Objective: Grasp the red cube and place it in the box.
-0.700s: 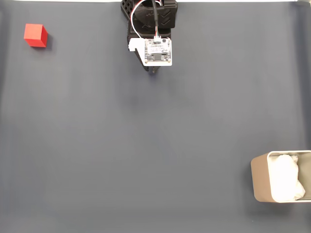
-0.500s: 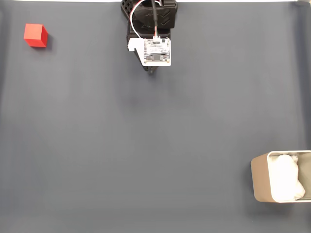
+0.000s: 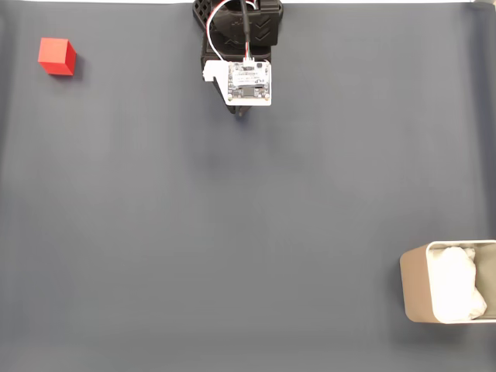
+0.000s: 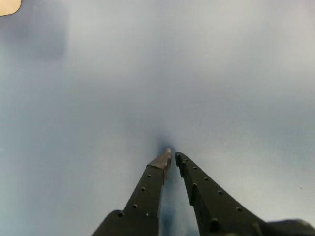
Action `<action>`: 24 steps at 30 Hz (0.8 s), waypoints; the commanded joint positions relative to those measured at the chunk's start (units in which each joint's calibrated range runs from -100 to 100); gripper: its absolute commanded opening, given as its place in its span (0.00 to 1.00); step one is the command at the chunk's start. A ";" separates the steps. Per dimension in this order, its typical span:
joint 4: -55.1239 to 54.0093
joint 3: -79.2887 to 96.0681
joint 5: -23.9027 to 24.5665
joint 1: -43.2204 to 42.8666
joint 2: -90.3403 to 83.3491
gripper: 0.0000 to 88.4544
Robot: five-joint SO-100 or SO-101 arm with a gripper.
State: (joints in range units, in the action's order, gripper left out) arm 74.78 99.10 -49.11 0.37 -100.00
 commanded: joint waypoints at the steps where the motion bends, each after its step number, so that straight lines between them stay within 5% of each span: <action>1: 1.12 0.81 -0.34 0.34 0.09 0.00; 24: -13.14 0.72 -0.39 0.41 0.09 0.00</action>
State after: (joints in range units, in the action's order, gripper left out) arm 66.11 99.28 -48.86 0.45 -99.39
